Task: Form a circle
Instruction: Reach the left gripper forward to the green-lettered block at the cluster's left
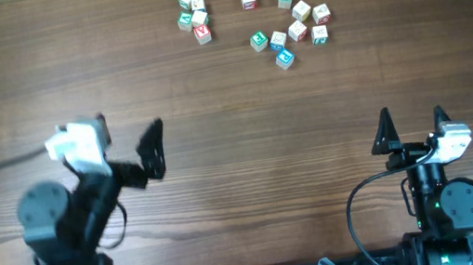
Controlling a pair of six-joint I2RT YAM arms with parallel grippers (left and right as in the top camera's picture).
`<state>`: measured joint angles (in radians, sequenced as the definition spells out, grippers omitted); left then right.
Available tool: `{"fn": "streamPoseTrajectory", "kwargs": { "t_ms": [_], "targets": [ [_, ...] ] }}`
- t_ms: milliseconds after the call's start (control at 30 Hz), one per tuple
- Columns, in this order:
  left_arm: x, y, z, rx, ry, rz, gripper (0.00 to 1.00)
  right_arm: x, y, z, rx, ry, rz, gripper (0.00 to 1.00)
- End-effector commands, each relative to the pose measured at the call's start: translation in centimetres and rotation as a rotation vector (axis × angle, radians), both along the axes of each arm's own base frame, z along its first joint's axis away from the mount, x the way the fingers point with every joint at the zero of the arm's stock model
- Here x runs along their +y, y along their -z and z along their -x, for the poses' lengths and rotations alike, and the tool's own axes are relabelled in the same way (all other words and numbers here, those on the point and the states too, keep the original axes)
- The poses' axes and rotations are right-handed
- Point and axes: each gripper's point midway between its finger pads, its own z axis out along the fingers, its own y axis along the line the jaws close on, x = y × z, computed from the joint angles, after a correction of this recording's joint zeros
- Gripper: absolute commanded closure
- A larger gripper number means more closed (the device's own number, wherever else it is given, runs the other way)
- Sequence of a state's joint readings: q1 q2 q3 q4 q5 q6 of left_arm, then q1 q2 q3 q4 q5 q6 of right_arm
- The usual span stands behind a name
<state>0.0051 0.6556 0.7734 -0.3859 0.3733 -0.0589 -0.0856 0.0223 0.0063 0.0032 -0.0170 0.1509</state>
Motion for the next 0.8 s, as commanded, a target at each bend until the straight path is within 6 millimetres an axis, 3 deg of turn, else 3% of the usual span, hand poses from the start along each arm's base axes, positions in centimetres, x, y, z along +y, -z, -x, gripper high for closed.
{"fn": "streamPoseTrajectory", "kwargs": {
  "t_ms": [0, 67, 167, 300, 400, 467, 600, 667, 767],
  "targets": [
    [-0.9, -3.5, -2.5, 0.077, 0.048, 0.015, 0.0, -0.2, -0.1, 0.0, -0.006, 0.013, 0.018, 0.0],
    [-1.9, -4.7, -4.8, 0.143, 0.08, 0.009, 0.0, -0.2, -0.1, 0.0, -0.006, 0.012, 0.018, 0.0],
    [-4.1, -4.7, -8.8, 0.215, 0.12, -0.01, 0.0, -0.2, -0.1, 0.0, -0.005, 0.012, 0.019, 0.0],
    [-7.3, -1.3, -12.6, 0.296, 0.156, -0.087, 0.0, -0.2, -0.1, 0.0, -0.006, 0.013, 0.018, 0.0],
    [-10.3, 1.0, -13.8, 0.352, 0.214, -0.108, 0.0, -0.2, -0.1, 0.0, -0.006, 0.012, 0.018, 0.0],
    [-11.6, 1.3, -14.2, 0.359, 0.225, -0.118, 0.0, -0.2, -0.1, 0.0, -0.006, 0.013, 0.018, 0.0],
    [-14.4, -1.7, -15.6, 0.283, 0.254, -0.127, 0.0, -0.2, -0.1, 0.0, -0.006, 0.012, 0.018, 0.0],
    [-15.6, -3.5, -17.4, 0.243, 0.258, -0.123, 0.0, -0.2, -0.1, 0.0, -0.005, 0.012, 0.019, 0.0],
    [-17.3, -4.3, -19.6, 0.242, 0.275, -0.128, 0.0, -0.2, -0.1, 0.0, -0.006, 0.012, 0.018, 0.0]
  ]
}}
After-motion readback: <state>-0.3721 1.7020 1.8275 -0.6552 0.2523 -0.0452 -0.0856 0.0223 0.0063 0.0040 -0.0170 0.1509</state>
